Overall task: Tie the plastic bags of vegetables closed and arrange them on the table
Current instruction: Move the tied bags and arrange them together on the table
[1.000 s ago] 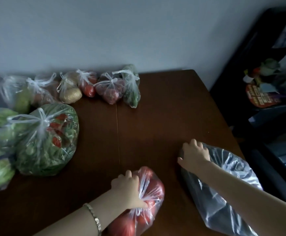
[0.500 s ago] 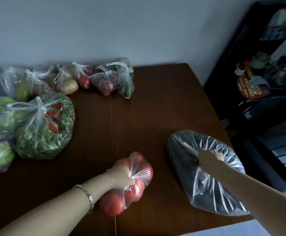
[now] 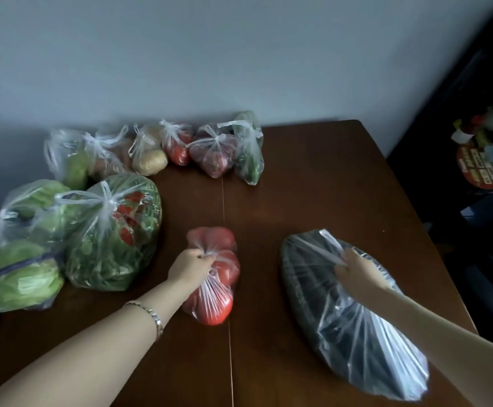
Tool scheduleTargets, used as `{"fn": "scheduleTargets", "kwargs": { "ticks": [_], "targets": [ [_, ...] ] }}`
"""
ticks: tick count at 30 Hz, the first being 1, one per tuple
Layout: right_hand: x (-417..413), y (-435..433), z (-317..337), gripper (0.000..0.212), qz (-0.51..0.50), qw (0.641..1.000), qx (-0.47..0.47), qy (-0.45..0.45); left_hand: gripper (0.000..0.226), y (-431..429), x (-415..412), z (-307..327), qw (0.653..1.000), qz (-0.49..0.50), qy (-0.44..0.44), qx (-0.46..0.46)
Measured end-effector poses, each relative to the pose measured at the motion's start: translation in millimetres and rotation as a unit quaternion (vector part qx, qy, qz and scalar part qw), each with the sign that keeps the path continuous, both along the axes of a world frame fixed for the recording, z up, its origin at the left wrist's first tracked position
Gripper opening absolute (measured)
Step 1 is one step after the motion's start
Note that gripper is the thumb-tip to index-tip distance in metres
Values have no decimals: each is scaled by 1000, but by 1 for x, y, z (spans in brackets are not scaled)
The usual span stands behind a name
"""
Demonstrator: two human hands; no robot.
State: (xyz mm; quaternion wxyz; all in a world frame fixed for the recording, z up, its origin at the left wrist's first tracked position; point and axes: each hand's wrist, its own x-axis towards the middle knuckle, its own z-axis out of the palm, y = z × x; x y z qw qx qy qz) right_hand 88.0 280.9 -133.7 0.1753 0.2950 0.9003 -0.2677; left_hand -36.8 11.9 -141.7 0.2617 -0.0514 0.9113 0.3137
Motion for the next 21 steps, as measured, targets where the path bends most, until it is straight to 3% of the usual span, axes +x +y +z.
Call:
{"fn": "scheduleTargets", "kwargs": {
  "ticks": [5, 15, 18, 20, 21],
  "targets": [
    [-84, -55, -1, 23, -73, 993, -82, 35, 46, -15, -66, 0, 999, 47, 14, 0],
    [-190, -109, 4, 31, -132, 969, -169, 122, 46, -20, -142, -14, 995, 59, 76, 26],
    [-178, -105, -2, 37, -95, 976, -146, 131, 33, -22, -138, -18, 994, 39, 96, 42],
    [-156, -105, -13, 49, -99, 985, -77, 121, 14, -25, -125, -22, 989, 2, 141, 38],
    [-144, -108, -18, 61, -132, 985, -42, 105, 25, -27, -117, -24, 986, -30, 163, 12]
  ]
}}
